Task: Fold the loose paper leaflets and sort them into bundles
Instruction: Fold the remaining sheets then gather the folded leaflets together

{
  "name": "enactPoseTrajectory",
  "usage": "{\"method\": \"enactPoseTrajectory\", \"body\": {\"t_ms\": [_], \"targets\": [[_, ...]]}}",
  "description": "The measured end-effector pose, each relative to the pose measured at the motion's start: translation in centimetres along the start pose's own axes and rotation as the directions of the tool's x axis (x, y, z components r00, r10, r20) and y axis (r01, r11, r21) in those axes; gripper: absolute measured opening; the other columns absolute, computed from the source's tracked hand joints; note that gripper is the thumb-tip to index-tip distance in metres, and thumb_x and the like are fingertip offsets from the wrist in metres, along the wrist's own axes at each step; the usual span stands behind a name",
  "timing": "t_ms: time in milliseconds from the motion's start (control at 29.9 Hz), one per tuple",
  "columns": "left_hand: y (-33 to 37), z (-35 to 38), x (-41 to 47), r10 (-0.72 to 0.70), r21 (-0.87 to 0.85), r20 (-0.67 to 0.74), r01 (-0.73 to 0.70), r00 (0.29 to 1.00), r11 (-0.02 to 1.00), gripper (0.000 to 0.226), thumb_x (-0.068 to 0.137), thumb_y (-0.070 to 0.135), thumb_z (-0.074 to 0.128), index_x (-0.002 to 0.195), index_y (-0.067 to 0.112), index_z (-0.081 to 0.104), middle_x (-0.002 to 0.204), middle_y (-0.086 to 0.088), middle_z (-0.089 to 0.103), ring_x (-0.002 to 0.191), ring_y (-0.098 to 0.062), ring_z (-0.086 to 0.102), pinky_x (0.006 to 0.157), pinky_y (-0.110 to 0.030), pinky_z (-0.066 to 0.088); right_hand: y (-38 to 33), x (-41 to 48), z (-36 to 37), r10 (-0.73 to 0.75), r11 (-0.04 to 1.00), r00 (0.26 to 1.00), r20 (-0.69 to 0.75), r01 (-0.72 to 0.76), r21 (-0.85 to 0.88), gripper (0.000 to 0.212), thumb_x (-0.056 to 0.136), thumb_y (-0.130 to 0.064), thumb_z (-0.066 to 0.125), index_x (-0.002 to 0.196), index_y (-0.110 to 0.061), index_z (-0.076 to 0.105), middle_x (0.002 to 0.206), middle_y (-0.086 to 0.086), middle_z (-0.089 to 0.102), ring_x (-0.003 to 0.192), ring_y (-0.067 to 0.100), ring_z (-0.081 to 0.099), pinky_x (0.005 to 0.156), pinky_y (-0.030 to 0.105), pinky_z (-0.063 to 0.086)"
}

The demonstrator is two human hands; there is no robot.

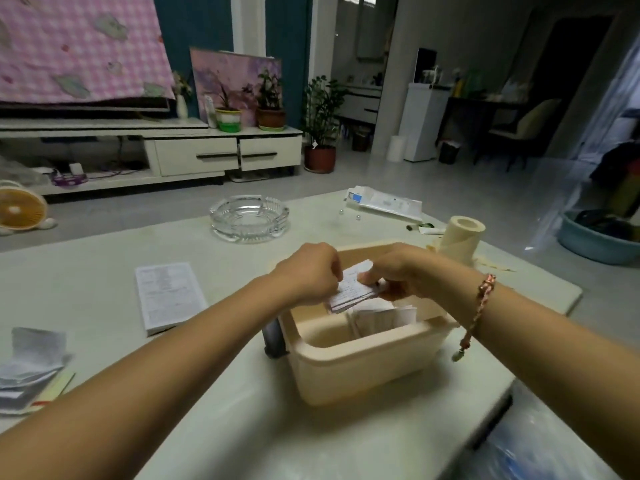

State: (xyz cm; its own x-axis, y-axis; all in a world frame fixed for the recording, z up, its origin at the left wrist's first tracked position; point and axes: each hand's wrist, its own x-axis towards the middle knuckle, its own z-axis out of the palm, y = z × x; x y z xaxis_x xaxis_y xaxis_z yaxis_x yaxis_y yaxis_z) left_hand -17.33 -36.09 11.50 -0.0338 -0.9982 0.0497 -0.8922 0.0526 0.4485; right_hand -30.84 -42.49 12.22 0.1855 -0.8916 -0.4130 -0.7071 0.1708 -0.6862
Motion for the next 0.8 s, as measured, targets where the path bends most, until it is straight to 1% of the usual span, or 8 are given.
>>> {"method": "enactPoseTrajectory", "body": {"t_ms": [234, 268, 368, 435, 502, 569, 669, 803], "targets": [[0.0, 0.2, 1.9, 0.003, 0.144, 0.085, -0.015, 0.996, 0.989, 0.025, 0.084, 0.003, 0.051, 0.104, 0.005, 0.065, 0.107, -0.014, 0.064, 0.097, -0.029, 0.06, 0.081, -0.035, 0.048, -0.4, 3.1, 5.0, 0.054, 0.943, 0.972, 0.23, 0.026, -0.331, 0.038, 0.092, 0.007, 0.036, 0.063, -0.015, 0.047, 0.058, 0.004, 0.048, 0.056, 0.011, 0.038, 0.066, 0.014, 0.046], [-0.2, 0.2, 2.1, -0.004, 0.145, 0.098, -0.01, 0.995, 0.989, 0.026, 0.084, 0.002, 0.05, 0.105, 0.004, 0.065, 0.108, -0.014, 0.064, 0.098, -0.029, 0.06, 0.081, -0.035, 0.048, -0.6, 2.3, 5.4, -0.003, 0.934, 0.978, 0.208, 0.078, -0.349, 0.044, 0.091, 0.006, 0.036, 0.057, -0.019, 0.045, 0.054, 0.002, 0.047, 0.054, 0.011, 0.034, 0.059, 0.012, 0.041], [-1.0, 1.0, 2.8, -0.025, 0.168, 0.14, 0.002, 0.99, 0.986, 0.027, 0.085, 0.003, 0.048, 0.107, 0.005, 0.064, 0.111, -0.014, 0.064, 0.101, -0.028, 0.059, 0.086, -0.037, 0.049, 1.0, 5.8, 6.8, -0.074, 0.815, 0.995, 0.066, 0.099, -0.571, 0.025, 0.076, -0.012, 0.063, 0.061, -0.019, 0.044, 0.061, 0.003, 0.049, 0.054, 0.016, 0.047, 0.05, 0.023, 0.043], [-1.4, 1.2, 2.8, -0.036, 0.182, 0.154, 0.007, 0.987, 0.983, 0.026, 0.085, 0.006, 0.049, 0.107, 0.008, 0.063, 0.112, -0.011, 0.064, 0.102, -0.027, 0.059, 0.087, -0.037, 0.049, 7.0, 20.0, 8.7, -0.013, 0.744, 1.0, -0.002, 0.008, -0.668, 0.032, 0.052, -0.041, 0.076, 0.071, -0.024, 0.056, 0.063, -0.001, 0.06, 0.053, 0.017, 0.058, 0.053, 0.032, 0.054], [-1.7, 1.5, 2.7, -0.035, 0.193, 0.157, 0.004, 0.987, 0.981, 0.026, 0.084, 0.006, 0.05, 0.106, 0.009, 0.063, 0.111, -0.012, 0.063, 0.101, -0.027, 0.058, 0.085, -0.035, 0.049, 6.1, 17.3, 8.1, 0.198, 0.816, 0.979, 0.049, -0.137, -0.561, 0.041, 0.047, -0.057, 0.077, 0.079, -0.036, 0.063, 0.063, -0.006, 0.064, 0.052, 0.013, 0.062, 0.052, 0.04, 0.057], [-1.8, 1.4, 2.4, -0.027, 0.2, 0.155, -0.004, 0.988, 0.98, 0.026, 0.082, 0.005, 0.051, 0.104, 0.009, 0.064, 0.11, -0.013, 0.064, 0.1, -0.028, 0.059, 0.085, -0.037, 0.049, 7.2, 17.3, 8.2, 0.129, 0.828, 0.992, 0.007, -0.104, -0.552, 0.016, 0.075, -0.038, 0.071, 0.08, -0.03, 0.058, 0.066, 0.004, 0.058, 0.073, 0.012, 0.062, 0.07, 0.034, 0.057], [-1.6, 1.0, 2.0, -0.003, 0.187, 0.134, -0.022, 0.991, 0.982, 0.026, 0.081, 0.004, 0.049, 0.102, 0.007, 0.064, 0.108, -0.014, 0.064, 0.098, -0.029, 0.059, 0.085, -0.039, 0.049, 4.5, 10.7, 8.0, 0.173, 0.843, 0.984, -0.047, -0.173, -0.509, 0.034, 0.059, -0.052, 0.077, 0.084, -0.031, 0.067, 0.074, 0.001, 0.068, 0.059, 0.015, 0.063, 0.058, 0.037, 0.058], [-1.4, 0.0, 1.2, 0.03, 0.124, 0.041, -0.035, 0.999, 0.992, 0.026, 0.085, 0.004, 0.047, 0.105, 0.009, 0.063, 0.111, -0.011, 0.063, 0.099, -0.027, 0.059, 0.086, -0.037, 0.049, -0.6, 3.7, 4.8, -0.194, 0.873, 0.981, 0.0, 0.173, -0.456, 0.02, 0.079, -0.018, 0.072, 0.094, -0.008, 0.061, 0.072, 0.007, 0.058, 0.055, 0.019, 0.058, 0.045, 0.025, 0.05]]}}
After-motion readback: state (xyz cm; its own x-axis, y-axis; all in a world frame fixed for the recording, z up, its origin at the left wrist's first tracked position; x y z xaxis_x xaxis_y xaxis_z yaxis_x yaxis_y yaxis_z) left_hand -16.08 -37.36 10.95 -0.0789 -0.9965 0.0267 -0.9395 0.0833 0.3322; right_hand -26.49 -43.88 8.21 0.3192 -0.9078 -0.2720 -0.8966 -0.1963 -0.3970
